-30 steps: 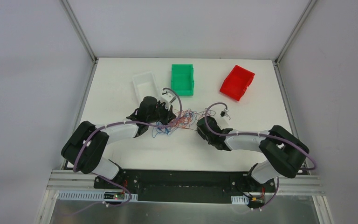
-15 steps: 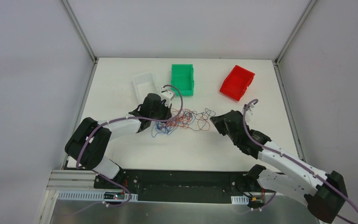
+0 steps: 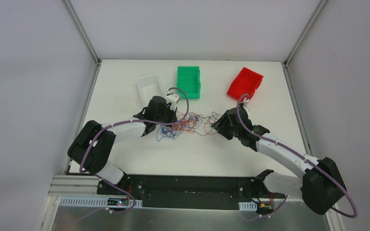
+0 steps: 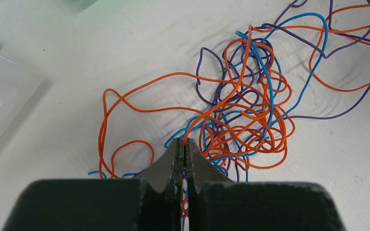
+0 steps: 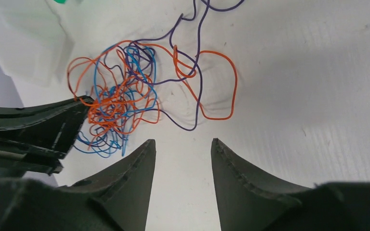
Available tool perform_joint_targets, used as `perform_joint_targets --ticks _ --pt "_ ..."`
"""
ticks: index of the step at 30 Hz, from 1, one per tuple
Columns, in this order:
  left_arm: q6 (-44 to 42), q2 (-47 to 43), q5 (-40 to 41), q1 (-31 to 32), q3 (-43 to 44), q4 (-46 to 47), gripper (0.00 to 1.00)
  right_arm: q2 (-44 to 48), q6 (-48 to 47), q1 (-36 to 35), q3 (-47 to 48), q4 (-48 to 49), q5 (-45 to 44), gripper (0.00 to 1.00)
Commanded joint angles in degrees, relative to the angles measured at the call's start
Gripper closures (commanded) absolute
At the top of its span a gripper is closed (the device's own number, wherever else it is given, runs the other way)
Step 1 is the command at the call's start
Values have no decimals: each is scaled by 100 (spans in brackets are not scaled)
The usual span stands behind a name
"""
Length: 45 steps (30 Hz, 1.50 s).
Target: Untangle the cables
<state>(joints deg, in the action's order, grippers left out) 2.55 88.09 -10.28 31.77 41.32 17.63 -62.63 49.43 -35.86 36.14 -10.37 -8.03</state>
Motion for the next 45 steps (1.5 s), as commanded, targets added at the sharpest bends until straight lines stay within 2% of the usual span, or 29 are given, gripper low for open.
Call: perform_joint_targets --ticks 1,12,17,19,21,22,23,28,35,40,45 --pt "-34 -37 -144 -48 157 73 100 -541 -618 13 333 479 270 52" --pt "-70 -107 -183 -45 140 53 100 -1661 -1002 9 590 1006 335 56" --pt "-64 -108 -182 -45 144 51 100 -2080 -1018 10 758 1182 181 62" --pt "-62 -97 -176 -42 142 49 100 -2177 -1000 13 798 1169 152 70" --pt "-70 -104 -157 -43 145 41 100 -2137 -923 15 777 1159 140 91" --pt "-74 -112 -125 -45 146 33 100 -2082 -895 17 779 1101 146 99" --pt "-85 -121 -97 -45 139 20 100 -1972 -885 29 793 985 140 100" --pt "-90 -173 168 -48 106 -46 100 -914 -941 368 836 143 106 100" --pt "-78 -345 825 -55 -63 -34 100 601 -1406 1696 1373 -1167 130 100" --pt "-115 -422 1403 -57 -138 -157 100 1308 -1584 2583 1795 -1794 -168 100" --pt "-73 -473 1711 -70 -160 -262 100 1746 -1711 3134 2184 -2155 -557 100"
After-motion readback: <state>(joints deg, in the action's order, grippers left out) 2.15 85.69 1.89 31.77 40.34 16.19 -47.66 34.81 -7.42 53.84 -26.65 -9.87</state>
